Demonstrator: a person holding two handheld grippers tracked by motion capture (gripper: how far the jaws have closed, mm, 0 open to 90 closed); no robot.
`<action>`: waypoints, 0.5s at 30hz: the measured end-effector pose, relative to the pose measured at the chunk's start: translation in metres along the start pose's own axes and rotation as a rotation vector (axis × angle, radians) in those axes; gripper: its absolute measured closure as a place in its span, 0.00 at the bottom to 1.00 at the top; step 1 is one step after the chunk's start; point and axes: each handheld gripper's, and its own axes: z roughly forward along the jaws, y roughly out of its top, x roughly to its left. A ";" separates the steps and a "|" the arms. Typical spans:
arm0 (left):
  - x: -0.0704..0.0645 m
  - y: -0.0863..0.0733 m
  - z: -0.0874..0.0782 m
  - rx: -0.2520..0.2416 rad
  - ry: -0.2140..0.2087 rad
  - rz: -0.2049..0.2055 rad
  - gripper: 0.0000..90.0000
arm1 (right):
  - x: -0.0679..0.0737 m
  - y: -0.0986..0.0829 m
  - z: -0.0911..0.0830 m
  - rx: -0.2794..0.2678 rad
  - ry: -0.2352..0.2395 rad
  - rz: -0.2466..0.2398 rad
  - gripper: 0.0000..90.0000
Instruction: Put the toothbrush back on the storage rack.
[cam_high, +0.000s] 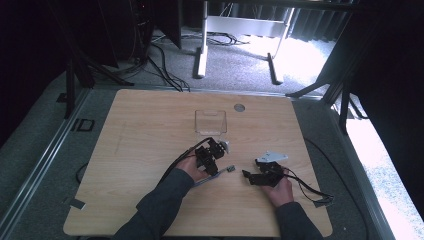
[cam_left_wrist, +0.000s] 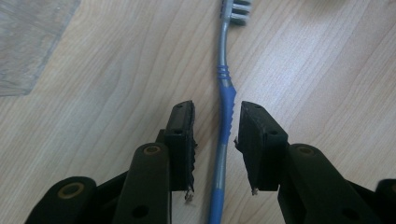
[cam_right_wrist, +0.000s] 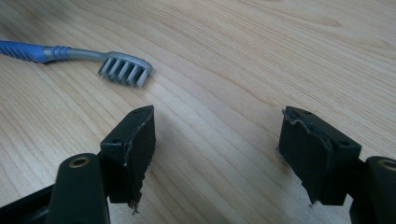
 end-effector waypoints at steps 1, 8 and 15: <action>0.000 0.000 0.001 0.006 0.000 0.005 0.74 | 0.000 0.000 0.000 0.000 0.000 0.000 0.30; -0.003 0.002 0.006 0.031 -0.009 0.007 0.79 | 0.000 0.000 0.000 0.002 0.000 0.003 0.30; -0.005 0.004 0.011 0.052 -0.007 0.005 0.82 | 0.000 0.000 0.000 0.002 0.000 0.004 0.30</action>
